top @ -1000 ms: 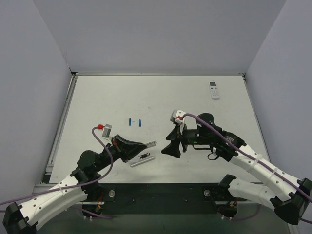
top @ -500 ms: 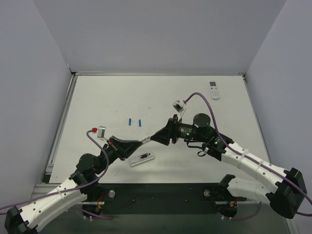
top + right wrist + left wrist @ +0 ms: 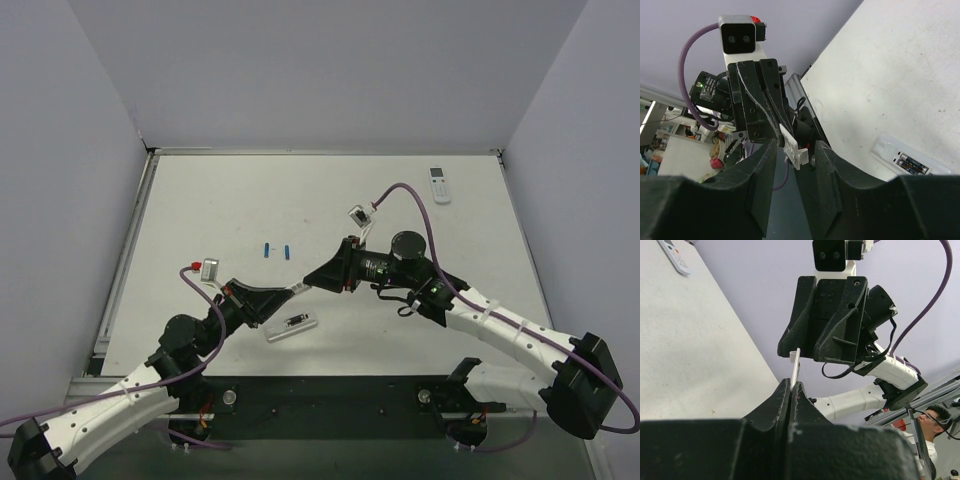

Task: Load the batteries into the remote control
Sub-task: Adjust the battery cover.

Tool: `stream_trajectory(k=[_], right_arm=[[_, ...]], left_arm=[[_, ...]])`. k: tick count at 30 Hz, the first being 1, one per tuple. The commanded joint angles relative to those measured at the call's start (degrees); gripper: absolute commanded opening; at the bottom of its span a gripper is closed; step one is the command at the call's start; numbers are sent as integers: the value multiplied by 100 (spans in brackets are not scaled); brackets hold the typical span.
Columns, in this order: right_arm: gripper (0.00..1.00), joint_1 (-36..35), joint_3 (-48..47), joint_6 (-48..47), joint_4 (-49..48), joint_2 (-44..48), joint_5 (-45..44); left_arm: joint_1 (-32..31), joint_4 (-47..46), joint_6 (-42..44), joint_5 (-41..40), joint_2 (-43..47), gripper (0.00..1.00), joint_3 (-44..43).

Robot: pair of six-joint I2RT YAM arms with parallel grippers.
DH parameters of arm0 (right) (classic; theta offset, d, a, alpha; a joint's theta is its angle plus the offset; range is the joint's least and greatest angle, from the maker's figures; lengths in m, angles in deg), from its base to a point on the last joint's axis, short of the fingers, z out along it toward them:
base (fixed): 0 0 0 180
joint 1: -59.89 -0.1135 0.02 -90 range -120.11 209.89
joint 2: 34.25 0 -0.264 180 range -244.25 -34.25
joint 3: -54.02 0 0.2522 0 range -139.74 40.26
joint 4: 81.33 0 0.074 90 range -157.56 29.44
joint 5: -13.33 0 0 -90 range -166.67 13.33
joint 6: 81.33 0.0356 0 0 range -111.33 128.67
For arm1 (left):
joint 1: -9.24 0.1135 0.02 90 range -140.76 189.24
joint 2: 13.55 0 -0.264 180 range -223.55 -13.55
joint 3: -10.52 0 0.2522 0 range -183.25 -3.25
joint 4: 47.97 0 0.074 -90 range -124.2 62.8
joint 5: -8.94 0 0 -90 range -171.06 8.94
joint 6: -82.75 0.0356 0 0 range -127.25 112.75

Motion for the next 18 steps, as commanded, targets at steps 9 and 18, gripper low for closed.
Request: stream_trajectory(k=[9,18], right_arm=[[28,-45,74,137,-679,-134,532],[0,34,56,-64,-416,-20,462]], left_arm=[[2,-791,-335,-121,-106,0,109],[11,-292,-353,-147,43,1,153]])
